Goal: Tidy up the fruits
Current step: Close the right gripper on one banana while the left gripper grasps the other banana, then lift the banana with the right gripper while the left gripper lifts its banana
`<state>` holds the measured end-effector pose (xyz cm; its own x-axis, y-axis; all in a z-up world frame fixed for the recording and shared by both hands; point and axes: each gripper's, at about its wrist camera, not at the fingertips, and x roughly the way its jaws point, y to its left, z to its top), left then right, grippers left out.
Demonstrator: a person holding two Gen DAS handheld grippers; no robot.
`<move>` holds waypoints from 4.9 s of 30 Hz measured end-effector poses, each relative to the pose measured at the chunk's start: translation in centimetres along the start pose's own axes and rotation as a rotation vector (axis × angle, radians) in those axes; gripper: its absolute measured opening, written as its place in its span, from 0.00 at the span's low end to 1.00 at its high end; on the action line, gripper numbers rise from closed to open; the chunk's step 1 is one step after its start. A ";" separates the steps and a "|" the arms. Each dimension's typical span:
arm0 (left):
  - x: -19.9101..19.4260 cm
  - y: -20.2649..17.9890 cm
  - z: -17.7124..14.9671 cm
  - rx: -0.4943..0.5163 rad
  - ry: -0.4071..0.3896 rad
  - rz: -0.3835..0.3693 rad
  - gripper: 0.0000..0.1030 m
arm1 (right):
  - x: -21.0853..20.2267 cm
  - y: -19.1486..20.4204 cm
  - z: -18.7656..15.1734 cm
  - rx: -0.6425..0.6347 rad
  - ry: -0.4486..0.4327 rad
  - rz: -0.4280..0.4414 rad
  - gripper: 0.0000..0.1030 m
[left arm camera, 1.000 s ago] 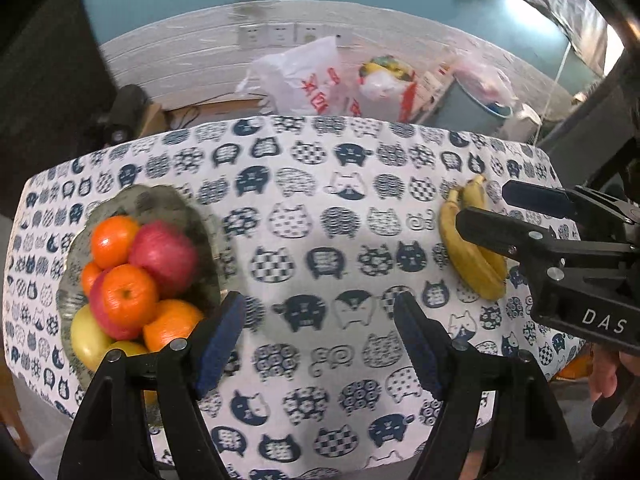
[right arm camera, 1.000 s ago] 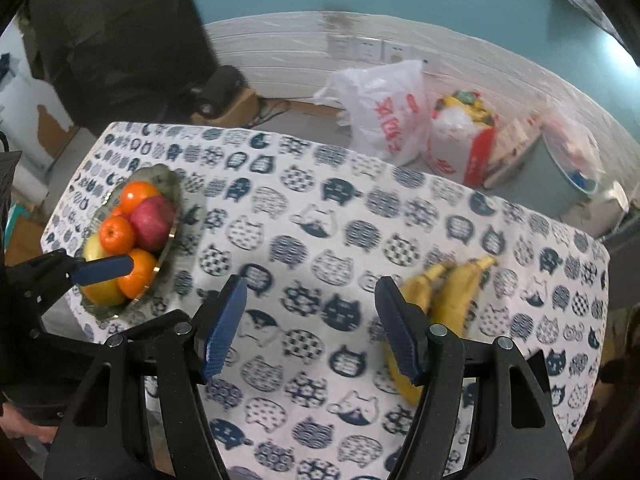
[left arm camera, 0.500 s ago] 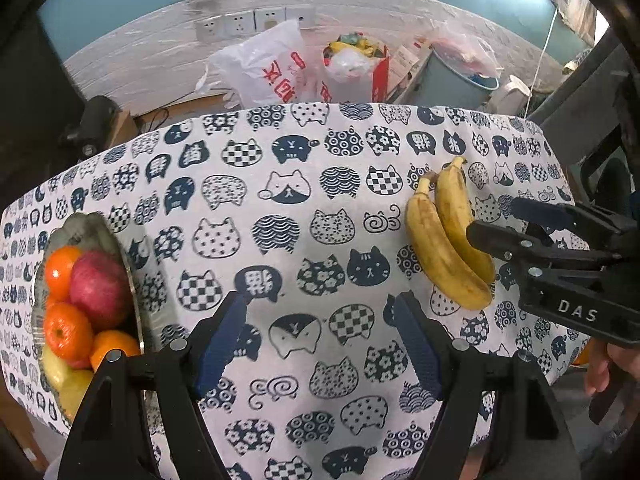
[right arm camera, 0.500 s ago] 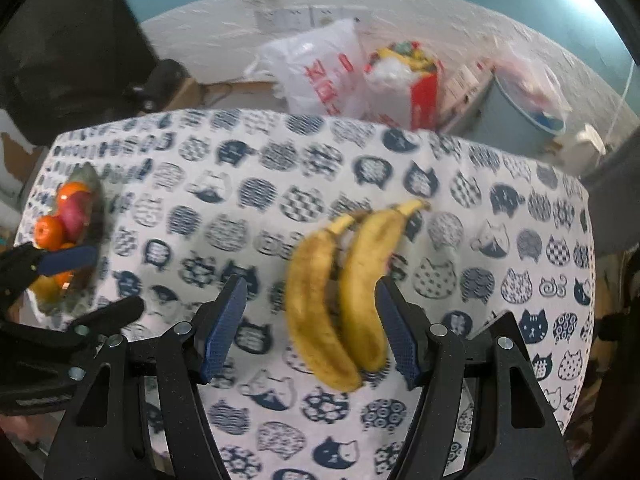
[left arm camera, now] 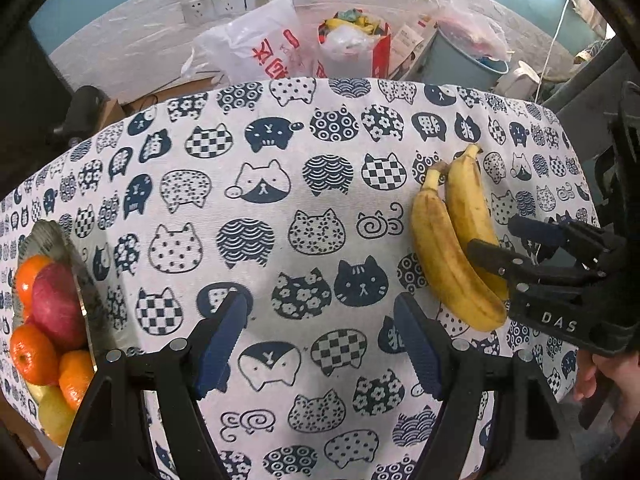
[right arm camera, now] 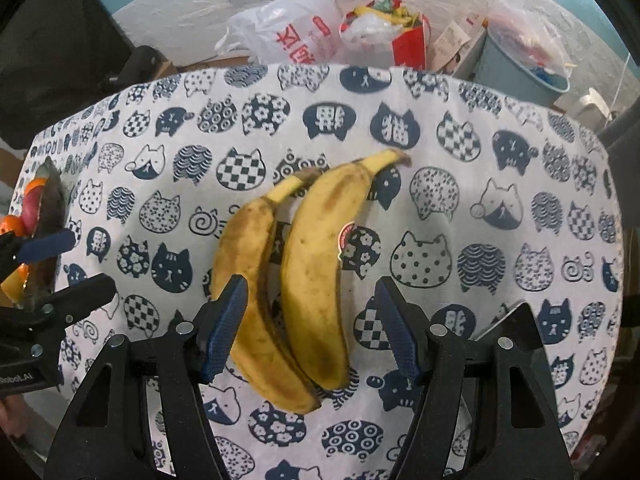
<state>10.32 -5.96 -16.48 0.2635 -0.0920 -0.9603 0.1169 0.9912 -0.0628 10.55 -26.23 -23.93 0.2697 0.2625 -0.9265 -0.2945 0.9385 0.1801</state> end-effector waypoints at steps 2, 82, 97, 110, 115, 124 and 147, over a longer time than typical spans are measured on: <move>0.5 -0.3 0.2 0.003 0.008 -0.002 0.75 | 0.5 -0.3 -0.1 0.004 0.004 0.000 0.65; 5.9 -7.1 1.1 0.064 0.101 -0.157 0.68 | 0.1 -3.6 -3.8 0.012 0.089 -0.017 0.50; 5.4 -9.0 -0.5 0.239 0.028 -0.085 0.37 | -0.8 -4.7 -3.4 0.045 0.074 -0.007 0.51; 4.1 -6.6 -0.6 0.177 -0.006 -0.059 0.34 | 1.5 -2.8 -2.6 -0.039 0.007 -0.092 0.36; 2.9 -5.4 -0.6 0.165 -0.028 -0.050 0.34 | 0.9 -2.9 -2.6 -0.029 -0.002 -0.077 0.33; -0.1 -3.8 -0.5 0.130 -0.076 -0.047 0.34 | -2.7 -1.5 -3.0 -0.027 -0.089 -0.031 0.33; -8.2 3.8 -3.0 -0.016 -0.210 -0.019 0.34 | -9.6 7.1 -0.4 -0.160 -0.246 0.090 0.33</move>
<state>5.72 -1.12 -9.62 0.4556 -0.1273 -0.8810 0.1091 0.9902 -0.0866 5.48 -22.16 -13.92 0.4443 0.4082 -0.7975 -0.4631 0.8667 0.1856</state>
